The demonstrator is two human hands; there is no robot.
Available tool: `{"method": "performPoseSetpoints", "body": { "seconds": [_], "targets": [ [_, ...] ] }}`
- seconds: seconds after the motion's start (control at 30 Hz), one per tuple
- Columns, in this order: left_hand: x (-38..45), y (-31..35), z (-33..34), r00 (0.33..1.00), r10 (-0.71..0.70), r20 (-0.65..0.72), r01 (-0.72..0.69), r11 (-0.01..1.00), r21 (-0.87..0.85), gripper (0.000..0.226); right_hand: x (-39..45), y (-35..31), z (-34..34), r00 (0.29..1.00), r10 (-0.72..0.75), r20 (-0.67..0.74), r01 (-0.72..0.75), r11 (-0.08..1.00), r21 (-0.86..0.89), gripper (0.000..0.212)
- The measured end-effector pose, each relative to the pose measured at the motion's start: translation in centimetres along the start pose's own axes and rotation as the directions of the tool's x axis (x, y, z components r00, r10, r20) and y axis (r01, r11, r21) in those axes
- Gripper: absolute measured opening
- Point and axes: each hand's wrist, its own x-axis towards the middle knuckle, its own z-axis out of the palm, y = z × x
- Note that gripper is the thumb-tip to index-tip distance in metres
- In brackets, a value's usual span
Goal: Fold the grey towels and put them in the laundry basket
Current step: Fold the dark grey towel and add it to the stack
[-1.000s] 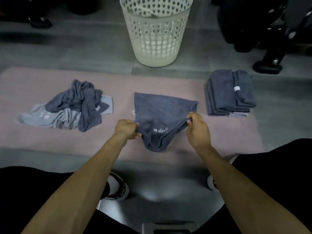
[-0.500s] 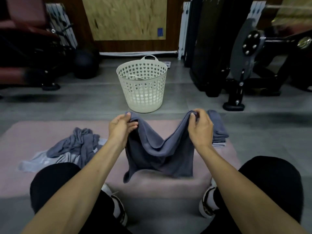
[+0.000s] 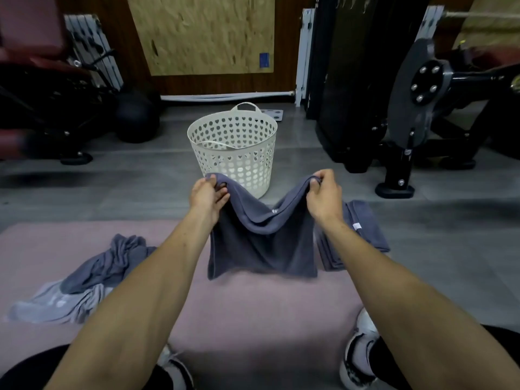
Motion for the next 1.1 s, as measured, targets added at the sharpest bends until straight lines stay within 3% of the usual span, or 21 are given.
{"method": "performPoseSetpoints", "body": {
  "seconds": [0.13,0.33,0.47,0.63,0.93,1.03,1.1],
  "targets": [
    [1.2,1.5,-0.4,0.996,0.07,-0.047,-0.072,0.997,-0.03,0.01,1.1,-0.9,0.2,0.993,-0.067,-0.095,0.076,0.993,0.088,0.006],
    [0.9,-4.1,-6.2,0.985,-0.039,-0.168,0.058,0.992,0.111,0.012,-3.0,3.8,2.6,0.996,0.09,-0.024,-0.087,0.991,0.104,0.008],
    [-1.6,-10.5,-11.9,0.955,-0.157,-0.251,0.209,0.959,0.192,0.02,-9.6,9.6,3.5,0.978,0.199,0.053,-0.2,0.98,0.004,0.006],
    [-4.3,-15.5,-17.2,0.874,-0.344,-0.343,0.403,0.908,0.114,0.012,-16.4,13.9,3.3,0.931,0.337,0.137,-0.332,0.941,-0.06,0.007],
    [-5.4,-19.3,-19.8,0.829,-0.362,-0.425,0.466,0.868,0.17,0.009,-19.3,17.0,3.9,0.894,0.405,0.191,-0.347,0.896,-0.276,0.008],
    [-4.4,-21.5,-20.8,0.812,-0.36,-0.46,0.519,0.806,0.285,0.008,-19.4,19.5,4.5,0.869,0.428,0.25,-0.324,0.872,-0.366,0.021],
    [-3.8,-23.0,-21.2,0.83,-0.292,-0.475,0.518,0.718,0.465,0.015,-19.3,21.0,4.8,0.852,0.433,0.294,-0.285,0.855,-0.433,0.023]
  ]
}}
